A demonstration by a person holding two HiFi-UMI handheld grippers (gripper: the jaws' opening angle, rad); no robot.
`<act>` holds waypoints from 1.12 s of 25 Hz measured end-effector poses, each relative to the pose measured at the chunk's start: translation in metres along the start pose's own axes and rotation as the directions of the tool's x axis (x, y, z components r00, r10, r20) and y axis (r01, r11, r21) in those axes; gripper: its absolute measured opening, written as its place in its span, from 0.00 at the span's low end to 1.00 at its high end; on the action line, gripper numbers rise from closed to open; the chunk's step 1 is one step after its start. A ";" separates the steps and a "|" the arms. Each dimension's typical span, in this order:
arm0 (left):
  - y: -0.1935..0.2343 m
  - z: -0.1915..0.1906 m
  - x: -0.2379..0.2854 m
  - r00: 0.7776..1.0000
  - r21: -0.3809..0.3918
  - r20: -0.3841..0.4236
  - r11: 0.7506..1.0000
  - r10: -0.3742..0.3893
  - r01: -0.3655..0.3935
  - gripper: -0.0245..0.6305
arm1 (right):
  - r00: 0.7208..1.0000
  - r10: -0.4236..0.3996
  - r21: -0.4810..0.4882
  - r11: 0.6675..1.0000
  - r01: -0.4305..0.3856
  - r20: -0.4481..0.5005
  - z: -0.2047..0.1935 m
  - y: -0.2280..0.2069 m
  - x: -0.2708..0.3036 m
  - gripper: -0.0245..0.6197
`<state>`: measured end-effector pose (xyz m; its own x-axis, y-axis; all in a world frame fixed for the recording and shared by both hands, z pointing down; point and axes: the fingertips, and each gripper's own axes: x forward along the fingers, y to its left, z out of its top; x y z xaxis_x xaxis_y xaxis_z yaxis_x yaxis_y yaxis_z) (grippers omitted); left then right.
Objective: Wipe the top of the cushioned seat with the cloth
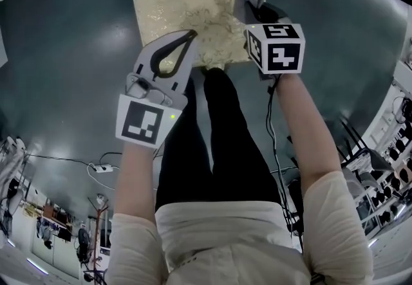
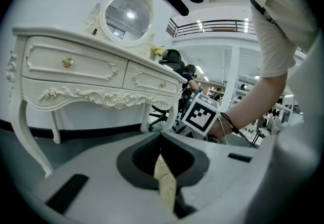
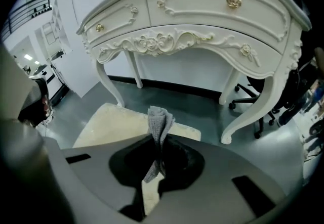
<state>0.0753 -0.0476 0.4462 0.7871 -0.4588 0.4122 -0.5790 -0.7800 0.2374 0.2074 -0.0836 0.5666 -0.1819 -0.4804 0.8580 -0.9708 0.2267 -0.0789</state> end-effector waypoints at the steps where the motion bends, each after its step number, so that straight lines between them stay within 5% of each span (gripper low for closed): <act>1: 0.004 -0.001 -0.009 1.000 0.004 0.000 1.000 0.004 -0.004 0.04 | 1.000 0.017 0.001 1.000 -0.017 0.005 0.002 0.015 0.000 0.08; 15: 0.079 -0.049 -0.124 0.994 -0.018 -0.037 0.995 0.099 -0.099 0.04 | 0.972 0.234 -0.047 0.971 -0.235 -0.037 -0.001 0.214 0.038 0.08; 28: 0.098 -0.071 -0.138 0.989 -0.061 -0.047 0.987 0.143 -0.146 0.04 | 0.940 0.318 -0.062 0.943 -0.327 -0.123 -0.009 0.248 0.071 0.08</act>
<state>-0.1053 -0.0306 0.4753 0.6855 -0.5452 0.4826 -0.6993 -0.6776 0.2278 -0.0448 -0.0538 0.6124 -0.4605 -0.2749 0.8440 -0.8460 0.4237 -0.3236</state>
